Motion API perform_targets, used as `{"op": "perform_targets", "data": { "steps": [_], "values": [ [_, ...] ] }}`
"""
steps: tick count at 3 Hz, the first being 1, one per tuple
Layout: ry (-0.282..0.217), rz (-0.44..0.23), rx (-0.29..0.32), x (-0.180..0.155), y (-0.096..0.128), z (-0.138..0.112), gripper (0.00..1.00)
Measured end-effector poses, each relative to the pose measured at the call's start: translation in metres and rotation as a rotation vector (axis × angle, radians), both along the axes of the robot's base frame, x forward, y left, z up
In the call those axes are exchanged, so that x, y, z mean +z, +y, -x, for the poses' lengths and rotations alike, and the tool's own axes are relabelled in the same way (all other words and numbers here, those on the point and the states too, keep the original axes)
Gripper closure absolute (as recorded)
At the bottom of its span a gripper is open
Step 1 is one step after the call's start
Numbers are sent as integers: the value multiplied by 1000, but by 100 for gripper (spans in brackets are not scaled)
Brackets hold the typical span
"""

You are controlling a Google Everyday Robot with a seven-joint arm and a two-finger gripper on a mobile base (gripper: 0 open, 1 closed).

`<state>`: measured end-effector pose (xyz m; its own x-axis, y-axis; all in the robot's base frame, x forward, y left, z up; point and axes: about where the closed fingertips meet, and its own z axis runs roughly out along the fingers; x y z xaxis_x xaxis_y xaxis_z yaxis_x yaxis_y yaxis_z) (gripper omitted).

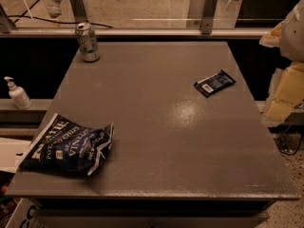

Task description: Move rxbar blueberry near blue chip bag

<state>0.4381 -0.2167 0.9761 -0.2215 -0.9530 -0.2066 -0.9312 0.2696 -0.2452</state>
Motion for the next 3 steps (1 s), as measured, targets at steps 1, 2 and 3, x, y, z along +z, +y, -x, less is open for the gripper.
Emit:
{"op": "perform_targets", "data": {
  "steps": [1, 2, 3],
  "values": [
    [0, 0, 0, 0, 0, 0, 0],
    [2, 0, 2, -2, -1, -2, 0],
    [-17, -15, 6, -20, -9, -24, 0]
  ]
}}
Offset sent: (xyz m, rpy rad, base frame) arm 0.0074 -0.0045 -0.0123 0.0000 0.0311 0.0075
